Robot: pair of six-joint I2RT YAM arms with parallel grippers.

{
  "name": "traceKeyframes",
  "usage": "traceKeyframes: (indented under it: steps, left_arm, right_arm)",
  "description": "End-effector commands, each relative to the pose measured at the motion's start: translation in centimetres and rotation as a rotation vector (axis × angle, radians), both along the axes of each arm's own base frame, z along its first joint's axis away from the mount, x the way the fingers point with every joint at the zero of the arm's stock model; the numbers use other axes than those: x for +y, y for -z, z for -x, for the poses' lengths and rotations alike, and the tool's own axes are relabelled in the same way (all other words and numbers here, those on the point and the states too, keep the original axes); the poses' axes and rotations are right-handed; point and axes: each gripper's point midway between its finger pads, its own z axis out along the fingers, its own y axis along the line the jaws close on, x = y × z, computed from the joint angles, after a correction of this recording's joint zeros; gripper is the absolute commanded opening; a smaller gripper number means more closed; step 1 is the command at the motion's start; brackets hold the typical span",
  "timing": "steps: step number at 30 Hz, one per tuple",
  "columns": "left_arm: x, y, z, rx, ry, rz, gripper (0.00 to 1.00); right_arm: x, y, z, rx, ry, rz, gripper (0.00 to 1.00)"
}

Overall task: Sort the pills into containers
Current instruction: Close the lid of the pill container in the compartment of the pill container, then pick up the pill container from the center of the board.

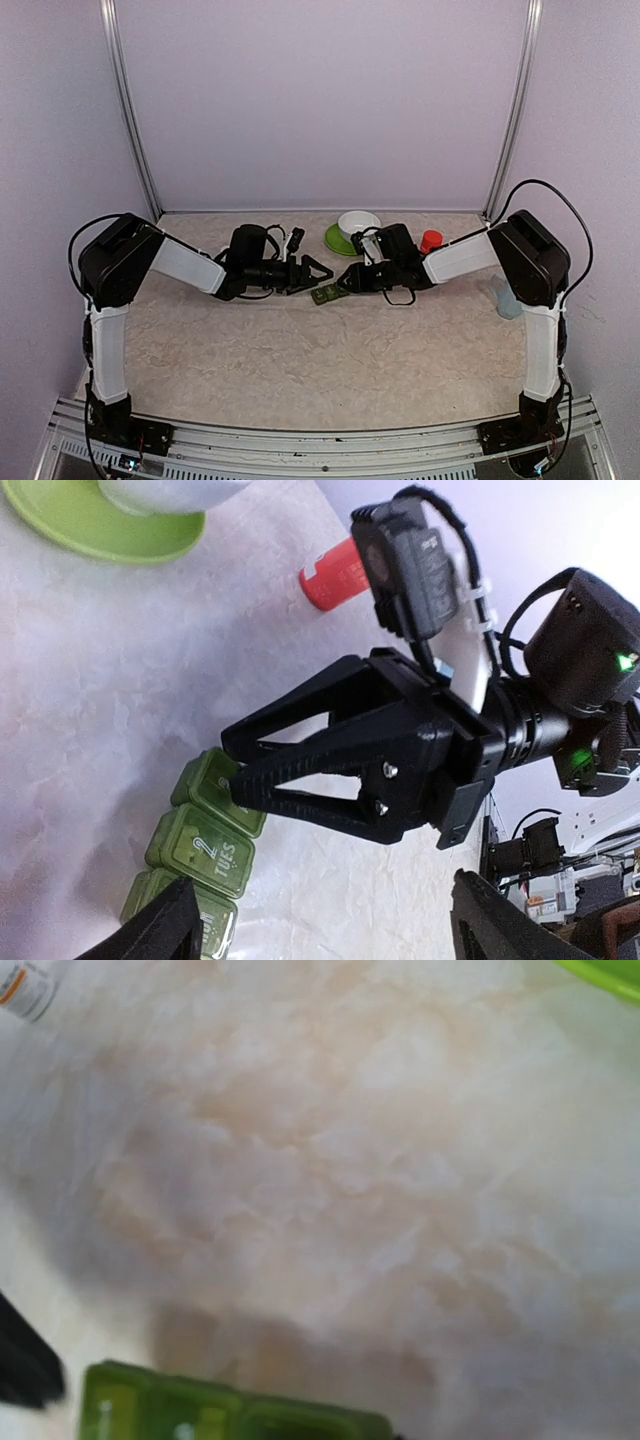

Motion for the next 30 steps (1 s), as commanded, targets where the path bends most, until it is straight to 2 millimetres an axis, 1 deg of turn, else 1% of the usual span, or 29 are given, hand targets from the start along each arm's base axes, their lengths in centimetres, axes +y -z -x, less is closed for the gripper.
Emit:
traceKeyframes:
  steps: [1, 2, 3, 4, 6, 9, 12, 15, 19, 22, 26, 28, 30]
  left_arm:
    - [0.9, -5.3, -0.6, -0.120, -0.036, 0.052, 0.88]
    - [1.3, -4.7, -0.6, -0.115, -0.044, 0.020, 0.90]
    - [1.6, -4.3, -0.6, -0.126, -0.050, -0.009, 0.96]
    - [1.9, -3.8, -0.5, -0.134, -0.052, -0.032, 0.98]
    - [2.4, -2.8, -0.2, -0.150, -0.038, -0.068, 0.99]
    - [3.0, -1.6, 0.4, -0.222, 0.008, -0.115, 0.99]
    - [3.5, -0.5, 0.7, -0.314, 0.049, -0.193, 0.99]
    - [3.9, 0.7, 0.3, -0.377, 0.072, -0.274, 0.99]
    - [3.8, 2.0, -0.3, -0.424, 0.091, -0.361, 0.99]
    - [3.5, 3.5, -1.0, -0.437, 0.104, -0.445, 0.99]
    - [2.8, 5.3, -1.4, -0.490, 0.144, -0.560, 0.94]
    - [2.5, 5.7, -1.3, -0.508, 0.164, -0.579, 0.92]
    - [2.2, 5.6, -0.9, -0.516, 0.188, -0.563, 0.91]
  right_arm:
    - [0.3, -4.2, 0.6, -0.050, -0.030, -0.041, 0.37]
    - [0.3, -4.8, 0.8, -0.057, -0.036, -0.049, 0.42]
    - [0.3, -5.3, 0.9, -0.060, -0.042, -0.055, 0.46]
    - [0.3, -5.7, 1.1, -0.061, -0.050, -0.061, 0.51]
    - [0.4, -6.2, 1.3, -0.051, -0.063, -0.064, 0.61]
    - [0.4, -6.3, 1.5, -0.034, -0.076, -0.060, 0.74]
    - [0.3, -5.9, 1.4, -0.009, -0.079, -0.054, 0.81]
    - [0.2, -5.6, 1.5, -0.011, -0.110, -0.047, 0.83]
    - [0.2, -5.7, 1.8, 0.002, -0.127, -0.062, 0.84]
    - [0.1, -5.7, 2.0, 0.006, -0.132, -0.061, 0.84]
    - [-0.4, -5.7, 2.4, 0.008, -0.131, -0.051, 0.84]
    - [-0.7, -5.7, 2.5, 0.005, -0.127, -0.047, 0.85]
    - [-1.0, -5.7, 2.5, 0.006, -0.123, -0.044, 0.85]
